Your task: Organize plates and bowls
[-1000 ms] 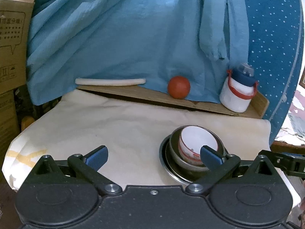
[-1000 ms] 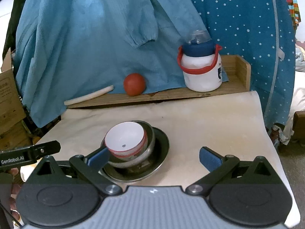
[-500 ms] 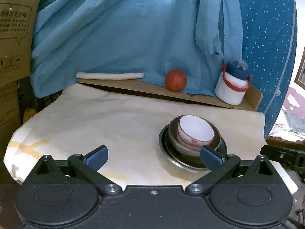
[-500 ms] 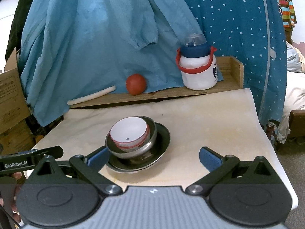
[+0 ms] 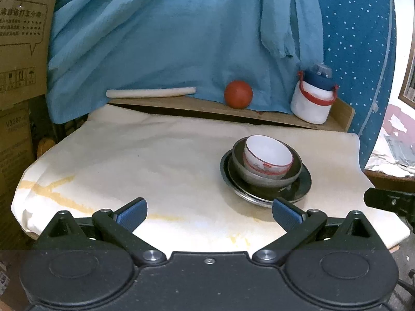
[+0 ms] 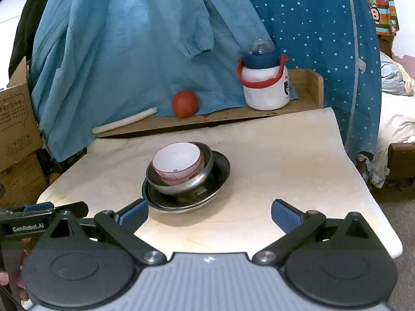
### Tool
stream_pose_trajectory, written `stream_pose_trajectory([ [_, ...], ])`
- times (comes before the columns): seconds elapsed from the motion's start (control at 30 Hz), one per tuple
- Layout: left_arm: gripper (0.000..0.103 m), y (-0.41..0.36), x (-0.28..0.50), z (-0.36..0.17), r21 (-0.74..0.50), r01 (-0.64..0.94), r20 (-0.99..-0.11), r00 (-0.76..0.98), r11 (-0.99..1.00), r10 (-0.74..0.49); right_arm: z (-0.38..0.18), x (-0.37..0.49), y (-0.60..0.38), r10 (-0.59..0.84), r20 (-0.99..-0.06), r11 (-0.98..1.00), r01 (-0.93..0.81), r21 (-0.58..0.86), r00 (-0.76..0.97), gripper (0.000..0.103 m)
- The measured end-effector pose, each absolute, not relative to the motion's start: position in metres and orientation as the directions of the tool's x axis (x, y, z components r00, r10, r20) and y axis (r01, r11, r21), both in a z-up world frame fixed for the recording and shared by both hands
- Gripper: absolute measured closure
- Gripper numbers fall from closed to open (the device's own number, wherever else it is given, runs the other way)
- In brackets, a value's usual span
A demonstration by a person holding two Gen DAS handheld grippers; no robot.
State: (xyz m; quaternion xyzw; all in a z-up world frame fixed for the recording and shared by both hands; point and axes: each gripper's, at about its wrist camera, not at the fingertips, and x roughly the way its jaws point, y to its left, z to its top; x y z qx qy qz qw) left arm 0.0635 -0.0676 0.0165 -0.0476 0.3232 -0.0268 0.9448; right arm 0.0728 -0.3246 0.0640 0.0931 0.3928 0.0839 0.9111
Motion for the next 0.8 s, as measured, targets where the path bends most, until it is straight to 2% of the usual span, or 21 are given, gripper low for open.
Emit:
stream_pose_trajectory([
  [0.8, 0.001, -0.076, 0.059, 0.008, -0.095, 0.051, -0.627, 0.772, 0.994, -0.100, 0.058, 0.061, -0.333, 0.197, -0.732, 0.974, -0.047, 0.220, 0.652, 0.000],
])
